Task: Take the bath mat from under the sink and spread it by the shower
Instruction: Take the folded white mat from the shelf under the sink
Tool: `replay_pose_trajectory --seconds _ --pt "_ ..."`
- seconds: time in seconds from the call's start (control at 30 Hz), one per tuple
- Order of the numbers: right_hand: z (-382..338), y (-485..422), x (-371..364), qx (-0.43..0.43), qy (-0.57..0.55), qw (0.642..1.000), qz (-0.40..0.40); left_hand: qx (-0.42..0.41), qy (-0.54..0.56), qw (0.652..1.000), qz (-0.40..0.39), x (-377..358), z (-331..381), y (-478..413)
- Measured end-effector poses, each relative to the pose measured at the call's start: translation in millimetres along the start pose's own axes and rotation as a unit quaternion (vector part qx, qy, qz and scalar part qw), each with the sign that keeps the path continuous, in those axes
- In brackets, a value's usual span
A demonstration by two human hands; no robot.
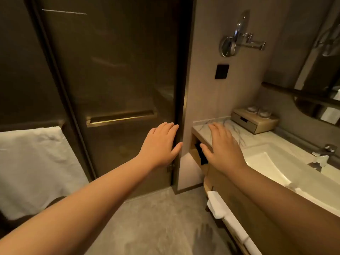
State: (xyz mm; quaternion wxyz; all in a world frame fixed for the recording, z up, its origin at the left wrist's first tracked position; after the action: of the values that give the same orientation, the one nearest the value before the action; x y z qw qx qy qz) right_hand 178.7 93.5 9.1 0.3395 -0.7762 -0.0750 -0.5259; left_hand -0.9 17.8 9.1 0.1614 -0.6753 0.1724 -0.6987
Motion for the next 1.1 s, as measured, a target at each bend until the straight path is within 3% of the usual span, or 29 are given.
replay_pose_trajectory --seconds 0.5,0.87,1.1 --pt "60.5 -162.4 -218.8 -0.087 0.051 0.995 -0.017 -0.060 0.029 0.996 -0.057 -215.4 -146.2 -125.6" --pt "154.2 -127.6 -370.3 -0.157 0.044 0.985 -0.053 -0.063 0.151 0.979 -0.119 -407.2 -136.8 -109.1" --pt "210.6 -74.3 -478.7 -0.170 0.033 0.973 -0.154 -0.110 0.064 0.978 -0.168 -555.5 -112.5 -76.2"
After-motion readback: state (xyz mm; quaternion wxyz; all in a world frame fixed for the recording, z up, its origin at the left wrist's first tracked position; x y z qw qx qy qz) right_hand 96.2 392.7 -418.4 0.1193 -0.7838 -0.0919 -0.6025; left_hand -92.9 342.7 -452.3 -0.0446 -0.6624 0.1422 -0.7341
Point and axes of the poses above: each hand's wrist, its own y-axis away from the middle knuckle, its own x-axis out of the back of the hand, z = x × y, the point moved 2 cm from there along -y, towards the middle knuckle, and after that the axes turned 3 degrees about -x, right-handed, at the moved point
